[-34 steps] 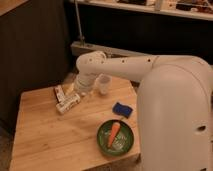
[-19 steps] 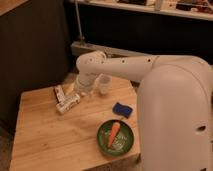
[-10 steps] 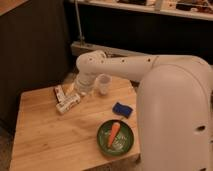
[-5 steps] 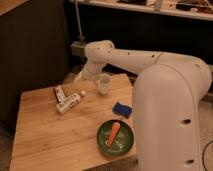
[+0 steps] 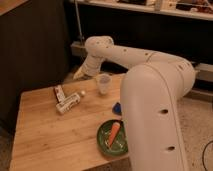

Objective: Stand the bottle upright

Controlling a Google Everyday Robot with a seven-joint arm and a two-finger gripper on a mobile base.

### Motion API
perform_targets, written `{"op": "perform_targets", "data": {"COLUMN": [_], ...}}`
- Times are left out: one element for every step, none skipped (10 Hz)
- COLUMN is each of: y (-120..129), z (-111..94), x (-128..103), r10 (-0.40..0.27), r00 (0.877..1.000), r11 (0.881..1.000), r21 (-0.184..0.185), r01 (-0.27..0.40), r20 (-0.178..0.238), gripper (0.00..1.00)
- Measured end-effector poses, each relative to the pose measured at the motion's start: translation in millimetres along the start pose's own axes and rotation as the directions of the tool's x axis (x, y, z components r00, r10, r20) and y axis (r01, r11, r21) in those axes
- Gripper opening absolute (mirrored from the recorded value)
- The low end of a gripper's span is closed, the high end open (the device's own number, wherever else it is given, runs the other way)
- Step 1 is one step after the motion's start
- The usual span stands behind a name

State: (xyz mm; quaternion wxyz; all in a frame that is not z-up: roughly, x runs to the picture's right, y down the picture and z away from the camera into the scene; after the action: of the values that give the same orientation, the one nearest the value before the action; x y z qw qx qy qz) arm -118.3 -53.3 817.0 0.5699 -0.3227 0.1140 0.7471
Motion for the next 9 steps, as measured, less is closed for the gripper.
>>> {"op": "perform_targets", "data": {"y": [7,9,10,10,5,-4,-7,-6,-13], "z": [4,9,17,27,39,55,67,77,87], "x": [2,2,3,2,0,-5,-9,-11,-14], "r10": [0.004,0.018,0.034,0.048,0.071,0.103,0.125,0.140,0.154], "r00": [1.000,1.000,0.999,0.998,0.996,0.992,0.989,0.986,0.982], "r11": [1.000,1.000,0.999,0.998,0.995,0.991,0.988,0.986,0.986], "r21": [0.003,0.019,0.039,0.053,0.071,0.091,0.106,0.105,0.087], "r01": [-0.004,-0.017,-0.033,-0.046,-0.067,-0.097,-0.117,-0.130,-0.145], "r20": [-0.012,-0.021,-0.031,-0.042,-0.052,-0.067,-0.078,-0.095,-0.113], "gripper": [0.80,0.80,0.80,0.80,0.80,0.80,0.80,0.80,0.80]}}
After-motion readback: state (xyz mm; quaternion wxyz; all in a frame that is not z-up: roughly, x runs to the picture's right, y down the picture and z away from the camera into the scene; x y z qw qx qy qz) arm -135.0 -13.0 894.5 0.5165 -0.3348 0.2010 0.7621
